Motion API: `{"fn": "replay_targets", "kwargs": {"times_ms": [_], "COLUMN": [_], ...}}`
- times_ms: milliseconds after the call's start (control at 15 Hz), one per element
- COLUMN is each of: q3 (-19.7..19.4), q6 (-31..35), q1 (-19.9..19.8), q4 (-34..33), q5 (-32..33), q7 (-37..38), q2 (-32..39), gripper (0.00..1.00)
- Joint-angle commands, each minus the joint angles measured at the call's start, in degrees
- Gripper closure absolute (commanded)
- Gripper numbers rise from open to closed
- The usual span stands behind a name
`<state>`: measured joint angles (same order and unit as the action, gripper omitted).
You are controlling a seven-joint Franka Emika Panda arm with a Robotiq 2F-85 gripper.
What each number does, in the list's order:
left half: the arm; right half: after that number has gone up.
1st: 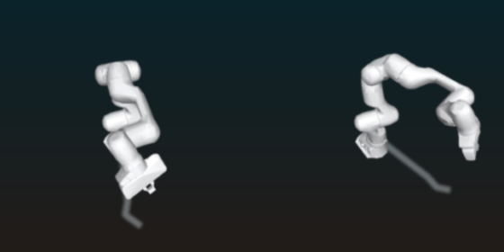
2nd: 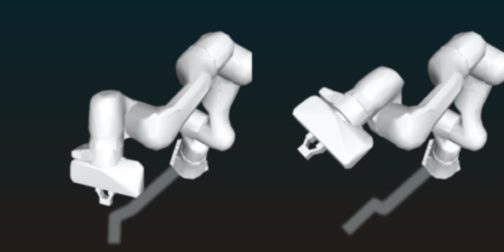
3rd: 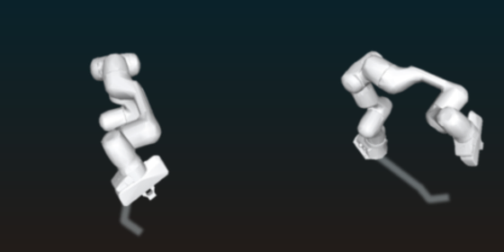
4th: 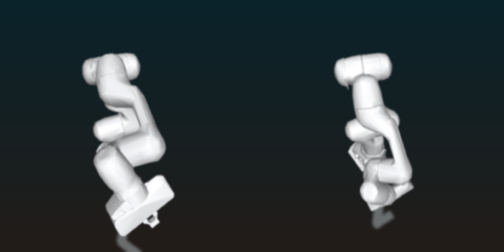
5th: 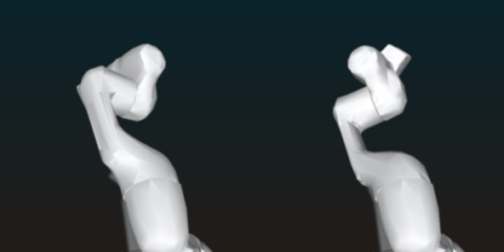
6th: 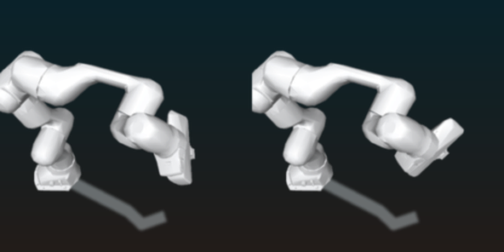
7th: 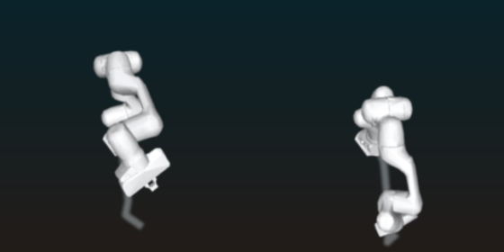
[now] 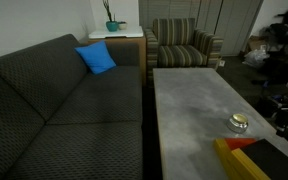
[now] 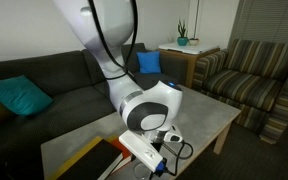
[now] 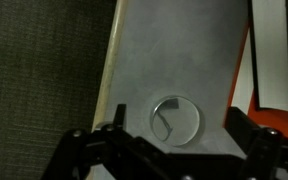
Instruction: Cover the metal container with the lid on the table
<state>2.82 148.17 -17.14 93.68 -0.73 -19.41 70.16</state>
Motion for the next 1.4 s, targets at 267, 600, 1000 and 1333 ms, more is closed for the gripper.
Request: {"fn": "replay_targets", "kwargs": {"times_ms": [267, 600, 1000, 1333], "q3": [-0.86, -3.13, -5.42, -2.61], "q6": [-0.33, -3.86, -3.35, 0.82], "q1": [1.78, 6.35, 9.22, 7.51], "q4": [-2.58, -9.10, -12.55, -15.86], "q5": [-0.05, -0.31, -0.68, -2.06], "q7": [3.14, 11.33, 18.72, 17.41], "q2": [2.06, 7.41, 11.52, 15.41], "gripper": [0.00, 0.00, 0.00, 0.00]}}
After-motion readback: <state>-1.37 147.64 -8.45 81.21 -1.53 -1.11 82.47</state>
